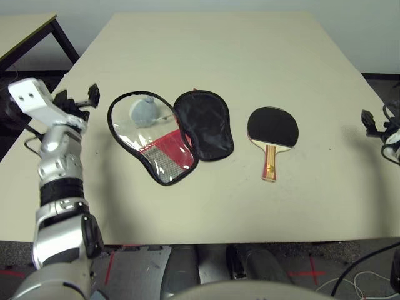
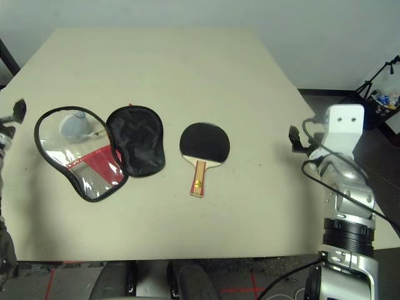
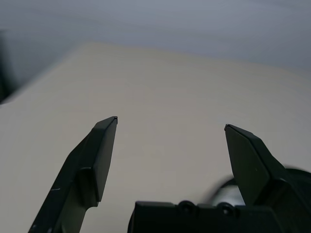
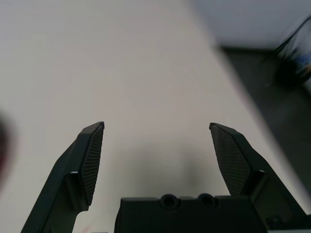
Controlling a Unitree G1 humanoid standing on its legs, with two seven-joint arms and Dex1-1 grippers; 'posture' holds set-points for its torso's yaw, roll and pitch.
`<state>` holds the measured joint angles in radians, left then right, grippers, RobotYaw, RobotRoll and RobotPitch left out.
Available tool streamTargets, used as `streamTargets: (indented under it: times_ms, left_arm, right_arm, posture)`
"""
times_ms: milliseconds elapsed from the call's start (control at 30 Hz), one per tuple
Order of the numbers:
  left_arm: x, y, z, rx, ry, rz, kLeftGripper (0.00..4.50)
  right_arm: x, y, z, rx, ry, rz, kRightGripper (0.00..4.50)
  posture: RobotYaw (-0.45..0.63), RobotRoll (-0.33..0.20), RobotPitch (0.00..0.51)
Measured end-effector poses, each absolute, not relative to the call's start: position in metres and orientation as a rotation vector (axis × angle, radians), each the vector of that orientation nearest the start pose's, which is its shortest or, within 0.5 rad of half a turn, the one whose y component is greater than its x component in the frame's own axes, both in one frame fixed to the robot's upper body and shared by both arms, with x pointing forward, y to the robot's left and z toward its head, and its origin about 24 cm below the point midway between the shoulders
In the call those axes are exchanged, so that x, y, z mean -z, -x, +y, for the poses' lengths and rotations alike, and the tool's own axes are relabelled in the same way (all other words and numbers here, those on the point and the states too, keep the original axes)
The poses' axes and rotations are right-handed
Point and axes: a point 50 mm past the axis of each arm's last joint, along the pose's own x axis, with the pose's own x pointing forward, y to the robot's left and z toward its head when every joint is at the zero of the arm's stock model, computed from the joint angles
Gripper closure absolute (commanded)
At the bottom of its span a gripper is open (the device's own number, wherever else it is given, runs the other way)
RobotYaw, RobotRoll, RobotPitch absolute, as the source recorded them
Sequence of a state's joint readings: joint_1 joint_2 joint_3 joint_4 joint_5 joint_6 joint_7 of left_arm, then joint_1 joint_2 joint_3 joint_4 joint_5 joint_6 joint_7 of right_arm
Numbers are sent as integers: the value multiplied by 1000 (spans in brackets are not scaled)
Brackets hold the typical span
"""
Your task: Store the ping-pong paddle in its case and zip it.
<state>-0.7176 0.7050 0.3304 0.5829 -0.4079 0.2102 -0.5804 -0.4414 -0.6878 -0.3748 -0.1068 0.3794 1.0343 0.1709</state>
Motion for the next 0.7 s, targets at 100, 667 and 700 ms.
streamTargets:
  times_ms: [100,667,700]
  left_arm:
    - [-224,-349,300,356,-48,-138,0]
    - [-163,-362,153,1041,-71,88,0]
    - [-158,-360,148,1066,-78,103,0]
  right_arm:
    - [-187,-285,-272,65,4,490,31]
    - [-167,-301,-187,-191,30,697,31]
    - [-167,-301,-186,-193,30,701,31]
  posture:
    - [30,0,70]
    - [-45,0,19]
    - [-49,0,22]
